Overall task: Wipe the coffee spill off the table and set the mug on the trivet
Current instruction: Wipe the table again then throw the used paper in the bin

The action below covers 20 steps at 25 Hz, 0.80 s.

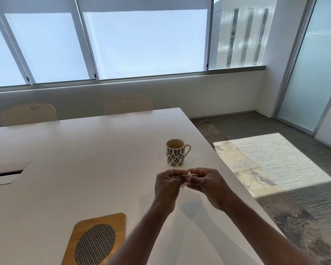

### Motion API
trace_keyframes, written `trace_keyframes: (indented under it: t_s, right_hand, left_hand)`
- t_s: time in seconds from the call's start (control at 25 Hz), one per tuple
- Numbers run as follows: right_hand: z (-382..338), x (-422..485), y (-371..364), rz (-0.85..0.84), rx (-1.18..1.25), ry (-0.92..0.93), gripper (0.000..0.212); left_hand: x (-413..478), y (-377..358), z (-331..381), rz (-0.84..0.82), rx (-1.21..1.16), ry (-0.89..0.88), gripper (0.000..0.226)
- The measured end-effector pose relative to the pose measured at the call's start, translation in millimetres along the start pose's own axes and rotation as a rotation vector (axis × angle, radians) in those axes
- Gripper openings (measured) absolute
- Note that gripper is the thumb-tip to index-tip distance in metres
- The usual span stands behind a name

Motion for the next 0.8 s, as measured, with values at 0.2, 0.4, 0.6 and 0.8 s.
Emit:
trace_keyframes:
  t_s: [0.2,0.4,0.6,0.8]
  right_hand:
    - [-8,-5,16,0.231,-0.345,0.218,0.020]
    - [-13,-10,13,0.451,-0.806,0.523,0.017]
    - [-15,-11,8,0.326,-0.686,0.423,0.023]
    - [-26,-10,36,0.027,-0.701,0.163,0.061]
  left_hand:
    - [4,-13,-3,-0.024,0.048,0.040,0.010]
    - [7,-33,4,-0.114,-0.080,0.096,0.013]
    - [12,-26,-1,-0.005,-0.173,0.089,0.025]
    - [8,-31,-11,-0.129,-0.084,0.085,0.034]
Point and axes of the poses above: each hand's wrist, its own x-axis towards the middle knuckle, its own y-axis out of the back of the hand, z = x × y, the point moved 2 cm from there along x, towards the middle knuckle, and after that the axes turned 1 degree about x, right-handed, at the moved point
